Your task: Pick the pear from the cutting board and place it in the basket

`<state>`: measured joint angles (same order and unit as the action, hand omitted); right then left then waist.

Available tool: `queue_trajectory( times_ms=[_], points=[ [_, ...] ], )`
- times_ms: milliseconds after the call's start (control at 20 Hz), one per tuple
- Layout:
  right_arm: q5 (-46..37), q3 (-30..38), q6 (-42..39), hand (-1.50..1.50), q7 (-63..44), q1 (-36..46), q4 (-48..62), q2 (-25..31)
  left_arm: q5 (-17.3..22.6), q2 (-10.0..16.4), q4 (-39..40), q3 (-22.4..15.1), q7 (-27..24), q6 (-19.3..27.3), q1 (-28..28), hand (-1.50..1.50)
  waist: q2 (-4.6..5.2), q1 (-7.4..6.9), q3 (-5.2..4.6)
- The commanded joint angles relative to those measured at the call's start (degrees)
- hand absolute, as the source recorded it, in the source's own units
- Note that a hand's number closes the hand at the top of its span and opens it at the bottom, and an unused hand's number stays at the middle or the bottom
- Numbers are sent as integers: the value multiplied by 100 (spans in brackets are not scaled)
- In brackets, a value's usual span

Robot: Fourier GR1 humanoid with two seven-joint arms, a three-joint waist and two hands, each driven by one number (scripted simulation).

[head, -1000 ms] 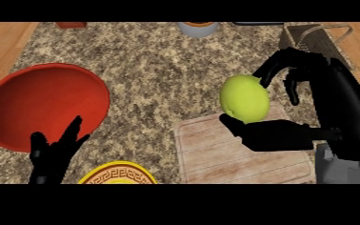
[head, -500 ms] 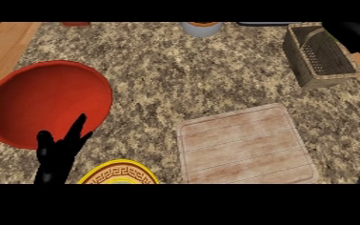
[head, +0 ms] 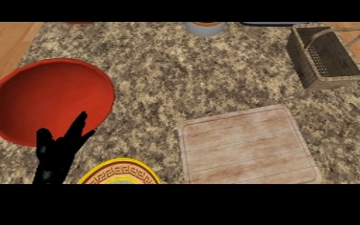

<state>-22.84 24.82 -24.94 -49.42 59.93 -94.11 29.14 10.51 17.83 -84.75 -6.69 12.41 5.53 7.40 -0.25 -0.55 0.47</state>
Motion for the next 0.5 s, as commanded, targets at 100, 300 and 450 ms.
queue_trajectory(
  times_ms=[100,300,450],
  points=[
    [-234,41,145,150,716,208,1340,606,-74,-34,576,39,-8,-118,14,0,57,-22,-52],
    [-579,-218,716,150,1482,187,2095,455,-106,-74,499,37,126,-74,-11,0,75,-73,-50],
    [-405,51,757,150,2003,134,2757,667,-268,-305,431,-150,230,105,-95,0,70,-44,-47]
  ],
)
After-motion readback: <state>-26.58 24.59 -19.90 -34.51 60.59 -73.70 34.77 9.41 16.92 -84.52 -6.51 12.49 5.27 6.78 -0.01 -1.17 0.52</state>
